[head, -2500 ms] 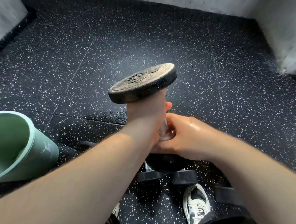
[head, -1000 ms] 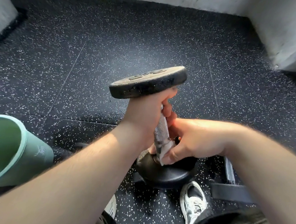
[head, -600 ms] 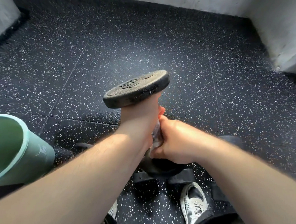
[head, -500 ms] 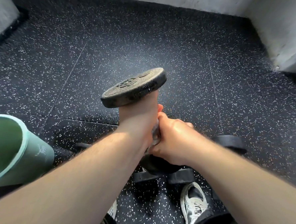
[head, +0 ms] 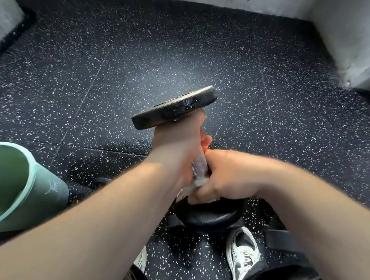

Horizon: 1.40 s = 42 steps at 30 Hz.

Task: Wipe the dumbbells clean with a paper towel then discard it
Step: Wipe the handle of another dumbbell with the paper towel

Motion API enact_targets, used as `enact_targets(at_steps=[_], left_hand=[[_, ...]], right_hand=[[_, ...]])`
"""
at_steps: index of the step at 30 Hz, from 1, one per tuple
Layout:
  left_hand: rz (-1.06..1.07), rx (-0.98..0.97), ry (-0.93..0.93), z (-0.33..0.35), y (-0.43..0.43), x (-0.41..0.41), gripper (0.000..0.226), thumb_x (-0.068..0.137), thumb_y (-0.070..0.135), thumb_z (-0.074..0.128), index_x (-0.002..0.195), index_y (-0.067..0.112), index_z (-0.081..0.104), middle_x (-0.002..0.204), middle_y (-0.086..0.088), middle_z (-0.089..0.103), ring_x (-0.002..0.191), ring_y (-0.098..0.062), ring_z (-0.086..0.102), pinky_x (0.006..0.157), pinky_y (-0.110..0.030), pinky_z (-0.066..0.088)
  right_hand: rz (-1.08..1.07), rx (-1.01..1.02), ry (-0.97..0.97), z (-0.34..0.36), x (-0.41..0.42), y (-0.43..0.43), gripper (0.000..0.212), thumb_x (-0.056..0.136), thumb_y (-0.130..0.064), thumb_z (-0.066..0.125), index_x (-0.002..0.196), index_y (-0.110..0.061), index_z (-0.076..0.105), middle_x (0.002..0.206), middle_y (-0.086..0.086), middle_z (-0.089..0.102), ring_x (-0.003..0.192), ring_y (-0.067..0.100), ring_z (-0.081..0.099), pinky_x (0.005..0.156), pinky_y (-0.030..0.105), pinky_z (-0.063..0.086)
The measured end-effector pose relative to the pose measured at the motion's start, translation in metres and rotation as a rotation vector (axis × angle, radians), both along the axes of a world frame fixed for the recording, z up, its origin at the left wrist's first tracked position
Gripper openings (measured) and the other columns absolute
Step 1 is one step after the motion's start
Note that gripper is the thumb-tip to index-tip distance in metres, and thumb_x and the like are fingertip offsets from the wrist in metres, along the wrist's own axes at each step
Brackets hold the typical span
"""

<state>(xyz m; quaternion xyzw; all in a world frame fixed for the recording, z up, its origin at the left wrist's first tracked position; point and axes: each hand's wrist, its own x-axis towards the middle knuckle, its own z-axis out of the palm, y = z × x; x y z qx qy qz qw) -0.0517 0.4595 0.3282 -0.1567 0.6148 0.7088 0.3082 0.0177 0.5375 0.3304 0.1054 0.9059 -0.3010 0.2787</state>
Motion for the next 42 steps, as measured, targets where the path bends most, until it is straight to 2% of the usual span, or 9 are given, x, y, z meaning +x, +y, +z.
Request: enact_targets(at_steps=[5,10,17,23,26,30,32,36,42], left_hand=[[-0.1,0.007,0.013,-0.001,-0.001,0.002,0.035,0.088,0.023,0.071,0.062,0.015,0.05,0.04,0.004,0.045,0.035,-0.013,0.049,0.058,-0.027,0.044],[-0.083,0.016,0.013,0.002,0.001,0.002,0.034,0.09,0.018,0.069,0.062,0.015,0.05,0.039,0.004,0.044,0.036,-0.011,0.048,0.058,-0.026,0.043],[-0.013,0.006,0.065,-0.002,0.003,0.002,0.025,0.09,0.022,0.072,0.071,0.017,0.057,0.041,0.008,0.048,0.045,-0.01,0.053,0.051,-0.023,0.046],[-0.035,-0.01,0.09,0.0,0.003,0.003,0.027,0.091,0.029,0.071,0.069,0.019,0.056,0.044,0.01,0.05,0.042,-0.007,0.055,0.048,-0.018,0.045],[-0.046,-0.019,0.096,0.001,0.003,0.003,0.03,0.089,0.031,0.071,0.066,0.02,0.055,0.04,0.011,0.048,0.04,-0.007,0.054,0.059,-0.023,0.048],[-0.073,-0.029,0.113,0.0,0.001,0.002,0.03,0.091,0.028,0.069,0.067,0.019,0.055,0.038,0.011,0.047,0.04,-0.009,0.052,0.067,-0.032,0.046],[-0.084,-0.022,0.111,-0.002,0.0,0.001,0.029,0.091,0.025,0.069,0.067,0.018,0.054,0.039,0.009,0.046,0.041,-0.011,0.052,0.066,-0.032,0.046],[-0.096,0.056,-0.001,0.0,-0.001,0.001,0.031,0.09,0.021,0.069,0.064,0.017,0.051,0.042,0.005,0.044,0.04,-0.012,0.049,0.067,-0.035,0.047],[-0.134,0.143,-0.02,0.004,-0.002,0.002,0.031,0.089,0.011,0.066,0.062,0.015,0.05,0.041,0.003,0.041,0.038,-0.012,0.045,0.055,-0.026,0.041]], right_hand=[[0.007,-0.06,-0.098,0.001,0.003,0.007,0.038,0.066,-0.045,0.086,0.091,-0.021,0.071,0.089,-0.005,0.076,0.086,0.018,0.072,0.085,0.039,0.058],[-0.053,0.034,-0.008,-0.004,0.004,-0.001,0.04,0.062,-0.047,0.079,0.089,-0.02,0.067,0.082,-0.005,0.072,0.079,0.018,0.069,0.075,0.038,0.059],[-0.226,0.26,0.156,-0.012,0.003,-0.02,0.032,0.074,-0.041,0.069,0.096,-0.027,0.051,0.086,-0.007,0.063,0.094,0.028,0.061,0.089,0.042,0.041],[-0.328,0.055,0.195,-0.009,0.004,-0.01,0.027,0.054,-0.046,0.064,0.066,-0.023,0.055,0.067,-0.003,0.067,0.076,0.027,0.067,0.069,0.034,0.052],[-0.308,0.037,0.177,-0.007,0.004,-0.005,0.033,0.061,-0.05,0.076,0.073,-0.027,0.056,0.068,-0.009,0.062,0.071,0.017,0.062,0.059,0.028,0.047],[-0.151,-0.018,0.126,0.003,0.004,0.004,0.042,0.067,-0.052,0.083,0.092,-0.036,0.053,0.078,-0.012,0.063,0.071,0.007,0.059,0.063,0.026,0.048],[-0.086,-0.011,0.064,0.002,0.004,0.009,0.049,0.068,-0.049,0.085,0.102,-0.035,0.052,0.089,-0.014,0.067,0.082,0.007,0.064,0.073,0.026,0.052],[-0.04,-0.248,-0.025,-0.008,0.004,0.022,0.057,0.058,-0.05,0.083,0.105,-0.046,0.053,0.105,-0.016,0.073,0.1,0.013,0.069,0.095,0.042,0.052],[-0.061,-0.397,-0.066,-0.008,0.009,0.037,0.052,0.07,-0.025,0.088,0.112,-0.032,0.058,0.088,-0.009,0.074,0.079,0.01,0.069,0.077,0.036,0.053]])
